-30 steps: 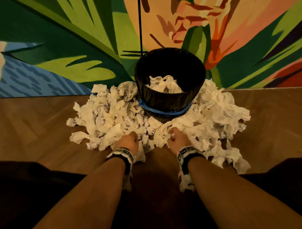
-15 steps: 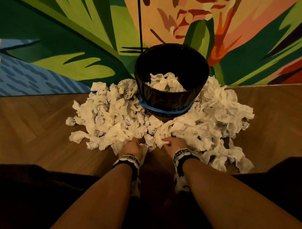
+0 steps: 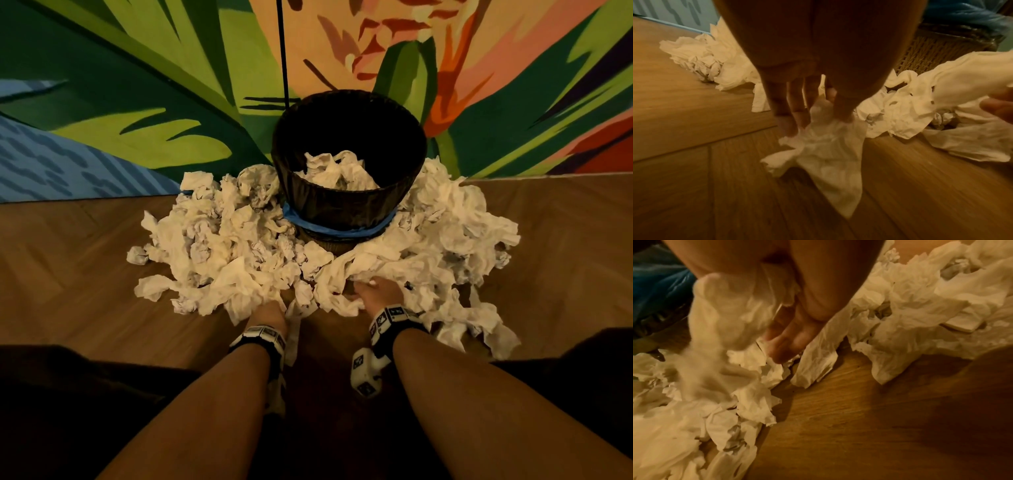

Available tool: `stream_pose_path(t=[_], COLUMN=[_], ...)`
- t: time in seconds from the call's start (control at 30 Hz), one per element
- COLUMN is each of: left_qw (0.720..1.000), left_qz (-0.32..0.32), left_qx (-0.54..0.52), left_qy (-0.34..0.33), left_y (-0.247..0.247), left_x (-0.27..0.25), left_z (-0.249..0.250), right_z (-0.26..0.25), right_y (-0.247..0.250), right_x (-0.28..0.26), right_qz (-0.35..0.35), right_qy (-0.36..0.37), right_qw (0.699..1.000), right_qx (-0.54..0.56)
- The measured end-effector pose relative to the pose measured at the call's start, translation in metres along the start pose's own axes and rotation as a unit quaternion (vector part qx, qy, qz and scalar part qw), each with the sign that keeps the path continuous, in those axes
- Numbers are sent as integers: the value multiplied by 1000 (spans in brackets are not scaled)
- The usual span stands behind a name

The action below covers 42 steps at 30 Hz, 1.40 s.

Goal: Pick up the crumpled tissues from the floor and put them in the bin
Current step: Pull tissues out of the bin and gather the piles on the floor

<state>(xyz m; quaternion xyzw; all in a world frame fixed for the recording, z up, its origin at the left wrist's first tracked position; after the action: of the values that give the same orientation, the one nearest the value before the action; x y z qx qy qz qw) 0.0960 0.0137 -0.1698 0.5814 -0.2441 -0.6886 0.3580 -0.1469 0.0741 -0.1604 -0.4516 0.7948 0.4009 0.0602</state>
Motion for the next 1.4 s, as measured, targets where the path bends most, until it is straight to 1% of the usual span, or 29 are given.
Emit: stream_pose_path(t=[0.07,0.13,0.2,0.27,0.33,0.4,0.47,0.53,0.57,0.63,0.7,0.73,0.8,0.9,0.97,1.03,1.1,1.17,1.23,1.33,1.4], left_qw=[998,993,989,988,985,984,986,986,986,984,984,984,983,982,983,985,988,990,988,981,981], left_qz=[11,22,30,56,91,96,91,81,66,13,-45,-62,-71,-75,-53,-33,-28,-16,11,54,75], left_qx=[-61,-117,-141,-145,-140,-132,-104,-65,-34,50,95,108,116,115,107,75,26,-28,-76,-109,-118], left_qy=[-6,-15,-20,-22,-45,-72,-98,-131,-152,-173,-144,-130,-123,-133,-143,-154,-151,-136,-135,-150,-133], left_y=[2,6,8,12,16,16,14,9,6,-4,-13,-15,-19,-20,-18,-16,-13,-8,-1,10,16], left_x=[-1,-5,-7,-9,-10,-12,-12,-10,-8,-5,-3,-2,0,-2,-3,-5,-6,-4,-4,-6,-6], left_z=[2,3,4,5,7,10,13,19,22,30,31,29,28,31,34,36,35,30,24,19,17], right_z=[3,3,3,0,-5,-9,-11,-13,-15,-19,-23,-25,-27,-28,-28,-28,-29,-31,-32,-33,-33], right_y=[-1,-2,-2,-5,-8,-14,-22,-28,-31,-36,-40,-41,-42,-43,-45,-48,-47,-42,-34,-21,-13], right_x=[1,-1,-6,-13,-19,-27,-33,-36,-36,-34,-34,-34,-36,-39,-38,-36,-33,-32,-31,-28,-26], right_qz=[2,5,-5,-36,-66,-96,-127,-144,-149,-170,-186,-191,-198,-209,-208,-204,-175,-137,-98,-70,-58], right_qy=[3,11,12,18,66,123,153,168,174,181,186,185,186,181,172,160,147,133,116,88,71], right_qw=[1000,1000,999,996,988,971,960,956,955,950,944,943,941,941,938,935,944,965,981,990,995], right_qx=[11,-4,-40,-77,-126,-180,-199,-194,-188,-187,-199,-201,-200,-197,-217,-244,-238,-180,-119,-82,-40])
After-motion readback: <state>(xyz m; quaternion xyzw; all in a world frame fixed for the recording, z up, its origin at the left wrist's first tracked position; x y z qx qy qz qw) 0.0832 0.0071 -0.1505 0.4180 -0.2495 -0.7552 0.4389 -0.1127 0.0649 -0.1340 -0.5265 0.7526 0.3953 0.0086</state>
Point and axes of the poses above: each hand's wrist, its own x-axis towards the middle knuckle, its own y-axis out of the back of the hand, z = x × y, the point moved 5 cm from there along x, towards the middle knuckle, and after that the axes turned 3 degrees about y, right-handed, at the moved point
